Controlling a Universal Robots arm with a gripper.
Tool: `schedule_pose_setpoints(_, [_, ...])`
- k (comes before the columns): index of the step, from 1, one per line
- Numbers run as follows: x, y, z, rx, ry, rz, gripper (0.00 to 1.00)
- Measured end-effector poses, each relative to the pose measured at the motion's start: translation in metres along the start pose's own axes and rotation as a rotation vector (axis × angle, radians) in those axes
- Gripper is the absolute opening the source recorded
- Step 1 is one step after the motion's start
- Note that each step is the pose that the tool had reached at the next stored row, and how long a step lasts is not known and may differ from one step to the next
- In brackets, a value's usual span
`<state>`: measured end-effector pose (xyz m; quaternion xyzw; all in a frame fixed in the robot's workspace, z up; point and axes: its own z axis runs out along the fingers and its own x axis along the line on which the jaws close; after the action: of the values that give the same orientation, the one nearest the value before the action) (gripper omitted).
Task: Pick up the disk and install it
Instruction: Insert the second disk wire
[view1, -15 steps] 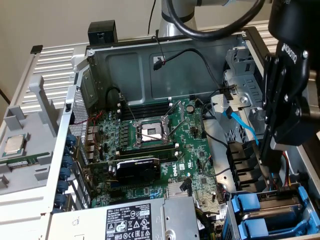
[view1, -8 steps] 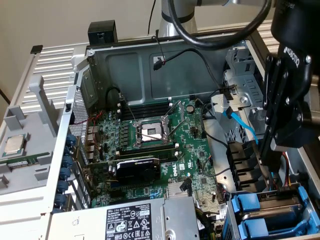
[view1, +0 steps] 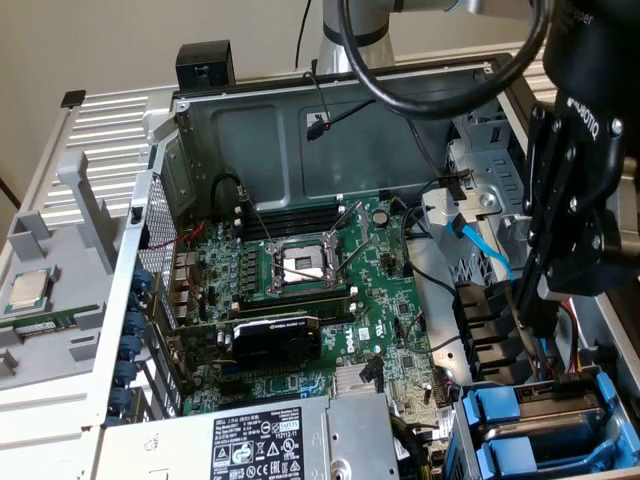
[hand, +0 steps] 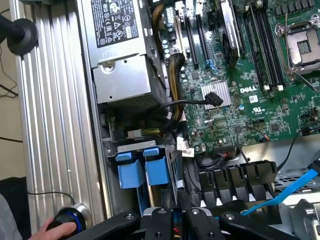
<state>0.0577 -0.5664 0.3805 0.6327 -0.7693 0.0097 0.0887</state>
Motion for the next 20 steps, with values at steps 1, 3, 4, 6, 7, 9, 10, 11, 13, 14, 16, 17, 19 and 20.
schedule_pose_setpoints(1, [0.0003,-0.0001,0.0002,-0.0017,-0.008,-0.003,0.16])
schedule_pose_setpoints(3, [0.0004,-0.0002,0.0007,-0.0045,-0.0259,-0.011,0.16])
schedule_pose_setpoints(4, [0.0005,-0.0002,0.0007,-0.0056,-0.0334,-0.015,0.16])
schedule_pose_setpoints(6, [0.0007,-0.0002,0.0008,-0.0078,-0.0479,-0.023,0.16])
schedule_pose_setpoints(7, [0.0007,-0.0002,0.0008,-0.0087,-0.0547,-0.028,0.16])
schedule_pose_setpoints(9, [0.0007,-0.0003,0.001,-0.011,-0.066,-0.038,0.16])
schedule_pose_setpoints(10, [0.0008,-0.0004,0.0013,-0.0126,-0.0699,-0.042,0.16])
schedule_pose_setpoints(11, [0.0013,-0.0006,0.0017,-0.0147,-0.0714,-0.044,0.16])
schedule_pose_setpoints(13, [0.0028,-0.0009,0.0025,-0.0176,-0.072,-0.049,0.16])
schedule_pose_setpoints(14, [0.0036,-0.0011,0.0029,-0.0183,-0.0715,-0.052,0.16])
schedule_pose_setpoints(16, [0.0054,-0.0016,0.0037,-0.0187,-0.0707,-0.058,0.16])
schedule_pose_setpoints(17, [0.0065,-0.0018,0.0042,-0.0187,-0.0706,-0.061,0.16])
schedule_pose_setpoints(19, [0.0088,-0.0023,0.0048,-0.0183,-0.0699,-0.066,0.16])
schedule_pose_setpoints(20, [0.0099,-0.0025,0.005,-0.0179,-0.0695,-0.069,0.16])
